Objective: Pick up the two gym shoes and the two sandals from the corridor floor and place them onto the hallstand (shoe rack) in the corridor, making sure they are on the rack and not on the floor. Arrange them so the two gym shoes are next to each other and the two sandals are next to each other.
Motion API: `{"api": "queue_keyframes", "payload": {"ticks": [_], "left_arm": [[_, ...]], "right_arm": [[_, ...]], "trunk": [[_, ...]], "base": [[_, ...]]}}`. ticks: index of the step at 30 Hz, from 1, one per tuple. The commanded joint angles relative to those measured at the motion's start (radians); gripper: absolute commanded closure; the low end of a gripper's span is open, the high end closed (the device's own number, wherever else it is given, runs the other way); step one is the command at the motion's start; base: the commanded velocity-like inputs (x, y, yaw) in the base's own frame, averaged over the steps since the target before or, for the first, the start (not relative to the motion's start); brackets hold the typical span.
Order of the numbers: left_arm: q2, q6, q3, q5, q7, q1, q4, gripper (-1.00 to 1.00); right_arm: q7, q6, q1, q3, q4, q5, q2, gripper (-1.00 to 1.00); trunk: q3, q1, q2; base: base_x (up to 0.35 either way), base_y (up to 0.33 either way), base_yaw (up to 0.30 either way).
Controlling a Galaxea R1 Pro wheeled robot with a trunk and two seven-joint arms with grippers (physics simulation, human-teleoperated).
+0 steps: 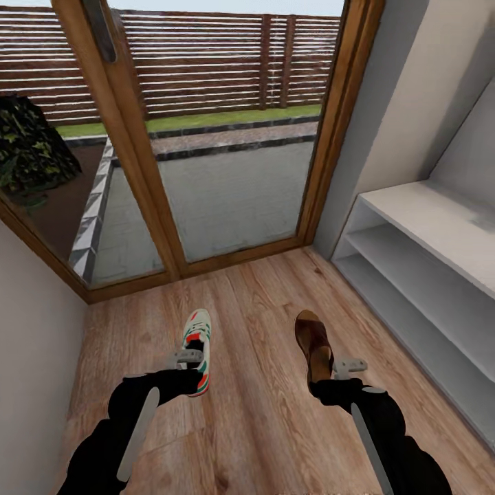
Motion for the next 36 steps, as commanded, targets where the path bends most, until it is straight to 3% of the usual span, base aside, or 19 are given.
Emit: {"api": "queue_keyframes", "payload": {"ticks": [1,36], "left_arm": [[-0.001,0.004,0.0,0.003,0.001,0.0,-0.001,1.0],[-0.001,0.004,-0.004,0.005,0.0,0.0,-0.001,1.0]], "right_arm": [[-0.002,0.005,0.0,0.001,-0.001,-0.003,0.0,1.0],[-0.002,0.005,0.002,0.001,-0.001,-0.002,0.0,1.0]], "trunk": [[-0.001,0.0,0.0],[0.018,0.0,0.0]], "base": [[0.0,0.0,-0.28],[0.0,0.0,-0.265]]}}
